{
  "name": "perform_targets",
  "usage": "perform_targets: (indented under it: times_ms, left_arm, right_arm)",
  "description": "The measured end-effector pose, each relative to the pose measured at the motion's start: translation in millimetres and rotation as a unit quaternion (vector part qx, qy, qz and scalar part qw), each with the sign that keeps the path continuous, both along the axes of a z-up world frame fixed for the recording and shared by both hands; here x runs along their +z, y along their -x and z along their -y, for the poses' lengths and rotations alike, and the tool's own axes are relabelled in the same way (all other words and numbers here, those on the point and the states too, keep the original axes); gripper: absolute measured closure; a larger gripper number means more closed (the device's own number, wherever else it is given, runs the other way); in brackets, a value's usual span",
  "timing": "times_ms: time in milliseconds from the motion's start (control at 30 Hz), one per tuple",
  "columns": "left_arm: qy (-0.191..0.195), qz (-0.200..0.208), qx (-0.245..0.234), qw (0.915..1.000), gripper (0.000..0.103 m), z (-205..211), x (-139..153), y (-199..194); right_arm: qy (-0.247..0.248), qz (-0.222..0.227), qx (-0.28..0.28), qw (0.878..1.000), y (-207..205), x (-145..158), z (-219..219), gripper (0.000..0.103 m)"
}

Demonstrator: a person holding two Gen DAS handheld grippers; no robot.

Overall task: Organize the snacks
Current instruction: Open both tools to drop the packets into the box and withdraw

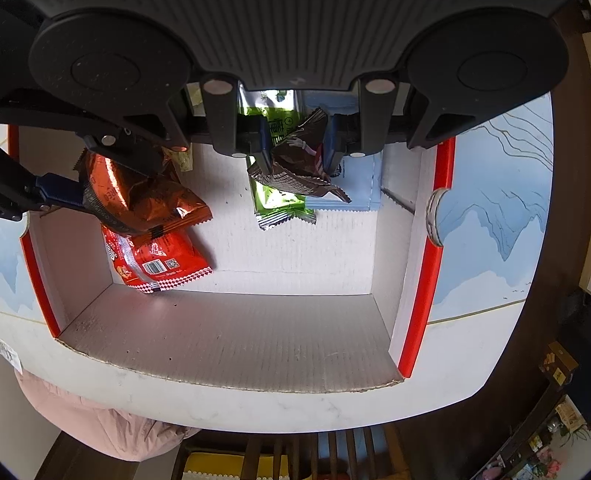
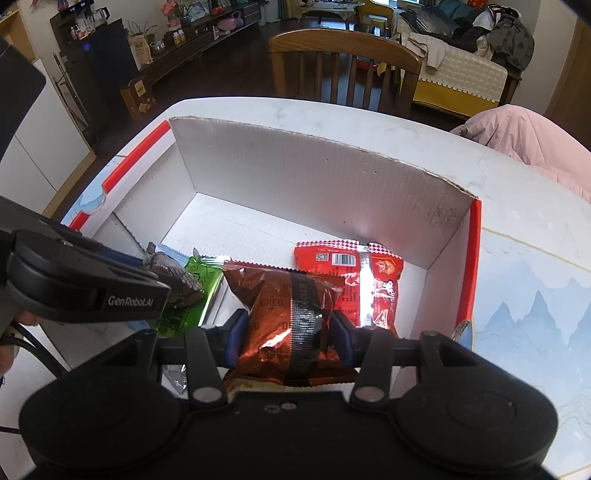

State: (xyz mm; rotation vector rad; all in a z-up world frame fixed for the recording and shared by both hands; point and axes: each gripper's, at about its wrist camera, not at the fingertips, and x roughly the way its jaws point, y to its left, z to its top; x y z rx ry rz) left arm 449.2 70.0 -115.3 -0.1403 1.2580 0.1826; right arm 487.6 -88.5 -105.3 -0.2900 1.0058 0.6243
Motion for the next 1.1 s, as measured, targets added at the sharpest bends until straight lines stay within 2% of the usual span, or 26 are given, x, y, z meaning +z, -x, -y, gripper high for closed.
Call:
perform_targets:
  times_ms: [133,200,267,700,1100]
  left_arm:
    - [0.005,0.009,-0.001,0.9999,0.076,-0.2,5.1,5.2]
    - [0.006,0.012,0.000,0.9999,0.076,-0.6,7.9,8.2]
    - [0.007,0.019,-0.001,0.9998,0.076,-0.8,11.6,12.1]
    - [0.027,0.075,-0.004,0.9968,0.075,-2.7,53.0,58.2]
    - [0.043,0.134,-0.030,0.9896,0.075,8.2,95.4,116.0]
  right_arm:
    - [-0.015,0.012,-0.007,1.000,5.3,9.6,5.4,0.040]
    - [-0.021,0.015,-0.013,1.000,7.2,13.7,8.4,0.030]
    - [-0.024,0.022,-0.019,0.999,10.3,17.8,10.8,0.026]
    - [-0.063,0.052,-0.022,0.996,50.0,57.1,31.9,0.021]
    - [-0.100,0.093,-0.017,0.991,104.2,94.0,48.1,0.014]
